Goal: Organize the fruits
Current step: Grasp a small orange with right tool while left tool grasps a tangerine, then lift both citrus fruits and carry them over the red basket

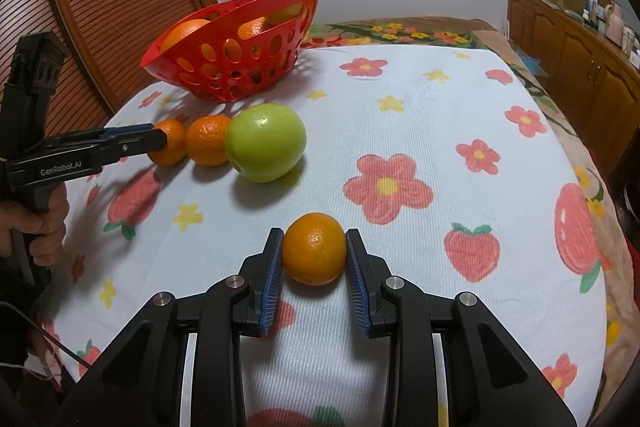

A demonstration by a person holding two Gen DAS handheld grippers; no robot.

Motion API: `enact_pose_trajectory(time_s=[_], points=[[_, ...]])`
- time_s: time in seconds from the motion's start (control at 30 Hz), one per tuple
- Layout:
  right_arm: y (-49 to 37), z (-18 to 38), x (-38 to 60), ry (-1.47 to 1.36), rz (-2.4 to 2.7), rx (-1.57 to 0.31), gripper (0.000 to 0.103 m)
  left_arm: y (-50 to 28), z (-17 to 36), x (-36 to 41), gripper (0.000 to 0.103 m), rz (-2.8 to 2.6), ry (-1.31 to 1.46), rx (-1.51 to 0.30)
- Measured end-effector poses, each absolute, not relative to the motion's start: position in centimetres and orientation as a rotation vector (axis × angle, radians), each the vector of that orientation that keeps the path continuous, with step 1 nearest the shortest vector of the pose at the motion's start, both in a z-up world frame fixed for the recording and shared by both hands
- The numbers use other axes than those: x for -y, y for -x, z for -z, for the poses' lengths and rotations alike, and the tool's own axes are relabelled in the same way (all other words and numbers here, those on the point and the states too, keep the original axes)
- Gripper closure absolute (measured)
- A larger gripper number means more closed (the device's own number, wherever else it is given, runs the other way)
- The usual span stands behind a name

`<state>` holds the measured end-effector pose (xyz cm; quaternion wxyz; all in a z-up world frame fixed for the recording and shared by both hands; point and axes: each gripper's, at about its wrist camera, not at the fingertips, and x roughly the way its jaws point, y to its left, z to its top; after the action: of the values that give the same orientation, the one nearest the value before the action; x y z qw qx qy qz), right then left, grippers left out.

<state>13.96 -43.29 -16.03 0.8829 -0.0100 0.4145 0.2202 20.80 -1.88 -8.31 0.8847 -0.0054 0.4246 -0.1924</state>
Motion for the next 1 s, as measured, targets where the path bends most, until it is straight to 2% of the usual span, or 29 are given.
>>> enact_pose_trajectory(time_s=[0.07, 0.4, 0.73, 1.0], points=[[-14.0, 16.0, 43.3, 0.021, -0.459, -0.863, 0.073, -21.2, 8.6, 2.1, 0.055, 0.405, 0.02, -0.899], [-13.9, 16.1, 43.3, 0.018, -0.46, -0.863, 0.073, -21.7, 9.2, 2.9, 0.055, 0.411, 0.024, -0.915], [-13.9, 16.0, 43.2, 0.012, -0.471, -0.862, 0.073, -21.6, 9.2, 2.8, 0.059, 0.413, 0.028, -0.906], [-13.9, 15.1, 42.9, 0.026, -0.487, -0.847, 0.073, -20.2, 6.5, 2.0, 0.059, 0.408, 0.038, -0.839]])
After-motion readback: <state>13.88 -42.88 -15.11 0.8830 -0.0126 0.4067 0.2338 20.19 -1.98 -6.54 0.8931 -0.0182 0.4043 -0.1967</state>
